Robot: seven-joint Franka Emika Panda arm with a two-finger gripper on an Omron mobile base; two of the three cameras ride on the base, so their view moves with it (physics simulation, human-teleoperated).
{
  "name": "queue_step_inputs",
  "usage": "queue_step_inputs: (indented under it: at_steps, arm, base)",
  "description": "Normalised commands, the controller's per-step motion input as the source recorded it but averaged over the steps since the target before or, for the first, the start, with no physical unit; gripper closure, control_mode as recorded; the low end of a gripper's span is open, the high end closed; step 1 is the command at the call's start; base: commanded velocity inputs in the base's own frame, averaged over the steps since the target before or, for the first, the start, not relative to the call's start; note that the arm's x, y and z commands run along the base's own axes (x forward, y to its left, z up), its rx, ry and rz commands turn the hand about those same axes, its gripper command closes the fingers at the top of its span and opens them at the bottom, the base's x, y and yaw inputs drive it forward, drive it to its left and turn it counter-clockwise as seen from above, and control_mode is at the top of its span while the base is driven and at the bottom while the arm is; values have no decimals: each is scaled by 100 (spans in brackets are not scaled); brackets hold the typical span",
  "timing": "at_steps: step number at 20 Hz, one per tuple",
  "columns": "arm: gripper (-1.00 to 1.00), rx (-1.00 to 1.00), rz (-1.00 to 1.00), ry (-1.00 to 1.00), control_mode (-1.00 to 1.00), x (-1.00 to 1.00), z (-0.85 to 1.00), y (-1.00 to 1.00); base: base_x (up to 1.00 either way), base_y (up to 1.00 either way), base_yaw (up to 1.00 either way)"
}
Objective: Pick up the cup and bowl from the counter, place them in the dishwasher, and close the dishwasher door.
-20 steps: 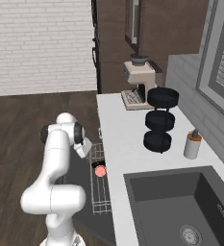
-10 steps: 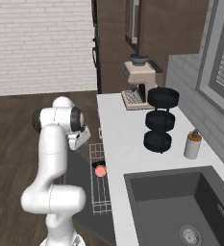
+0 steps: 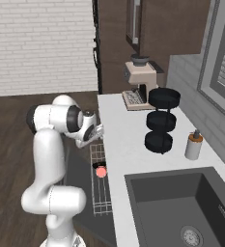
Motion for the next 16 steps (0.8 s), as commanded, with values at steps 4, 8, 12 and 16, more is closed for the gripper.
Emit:
queue_step_inputs:
  at_steps: [4, 8, 12, 16]
  arm:
    - [-100, 20, -67, -19, -100, -24, 54, 68]
    - [-100, 19, -63, -11, -100, -23, 67, 69]
    - [-100, 23, -60, 0, -100, -26, 73, 61]
    - [-100, 34, -51, 0, -100, -8, 99, 38]
  base:
    - [0, 0, 0]
    - [0, 0, 0]
    - [0, 0, 0]
    - [0, 0, 0]
